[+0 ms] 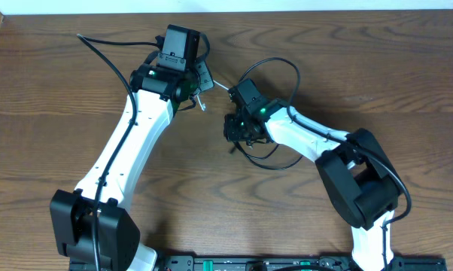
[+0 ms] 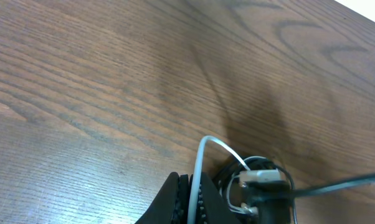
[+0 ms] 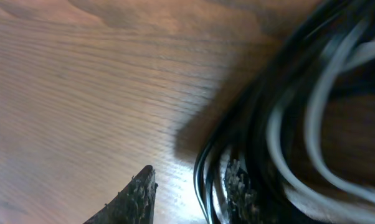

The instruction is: Untangle cables

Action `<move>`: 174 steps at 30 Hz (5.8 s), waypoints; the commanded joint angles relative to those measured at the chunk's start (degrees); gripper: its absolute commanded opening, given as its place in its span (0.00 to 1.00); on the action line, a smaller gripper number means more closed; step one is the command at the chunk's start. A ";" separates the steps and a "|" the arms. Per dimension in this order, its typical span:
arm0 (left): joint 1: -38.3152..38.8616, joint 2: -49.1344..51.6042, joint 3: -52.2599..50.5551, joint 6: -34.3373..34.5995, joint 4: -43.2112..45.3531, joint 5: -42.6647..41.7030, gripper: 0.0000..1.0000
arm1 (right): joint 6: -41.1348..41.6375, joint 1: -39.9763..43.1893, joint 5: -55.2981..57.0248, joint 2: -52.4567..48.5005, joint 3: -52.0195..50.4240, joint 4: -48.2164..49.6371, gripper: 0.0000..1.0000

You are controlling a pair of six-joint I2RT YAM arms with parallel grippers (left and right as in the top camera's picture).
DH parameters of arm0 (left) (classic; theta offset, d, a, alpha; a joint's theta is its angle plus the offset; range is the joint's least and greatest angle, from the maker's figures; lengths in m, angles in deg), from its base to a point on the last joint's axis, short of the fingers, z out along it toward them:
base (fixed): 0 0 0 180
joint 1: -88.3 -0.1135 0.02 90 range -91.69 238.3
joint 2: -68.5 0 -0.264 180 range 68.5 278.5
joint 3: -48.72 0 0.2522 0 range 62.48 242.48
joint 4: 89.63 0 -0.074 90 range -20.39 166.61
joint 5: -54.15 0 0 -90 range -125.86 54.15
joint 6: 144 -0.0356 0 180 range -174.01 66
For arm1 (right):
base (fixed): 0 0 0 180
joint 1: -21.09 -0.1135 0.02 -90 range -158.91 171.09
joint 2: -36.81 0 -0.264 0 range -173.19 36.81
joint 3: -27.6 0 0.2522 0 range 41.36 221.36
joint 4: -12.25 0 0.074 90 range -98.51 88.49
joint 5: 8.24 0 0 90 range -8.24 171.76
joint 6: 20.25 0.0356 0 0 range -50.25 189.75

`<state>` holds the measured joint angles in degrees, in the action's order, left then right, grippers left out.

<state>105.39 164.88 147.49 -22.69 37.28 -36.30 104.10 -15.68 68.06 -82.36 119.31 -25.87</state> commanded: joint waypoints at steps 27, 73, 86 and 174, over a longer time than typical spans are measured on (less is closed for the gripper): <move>-0.04 0.87 0.33 -2.95 -1.53 3.39 0.07 | -15.85 5.66 -25.00 9.01 1.99 3.26 0.01; -4.00 3.21 0.33 -37.07 -7.87 -34.80 0.07 | -17.27 48.30 1.38 21.51 1.97 -13.27 0.01; -2.49 3.21 0.33 -38.38 -10.82 -37.16 0.08 | -19.61 48.28 -5.25 20.94 1.97 -5.46 0.67; 1.88 -14.80 6.34 -18.49 9.99 -38.91 0.08 | -14.93 12.63 -14.45 10.97 1.75 -14.25 0.34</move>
<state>107.48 150.79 152.23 -41.75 47.05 -75.54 83.84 -2.20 50.62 -69.69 120.80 -40.65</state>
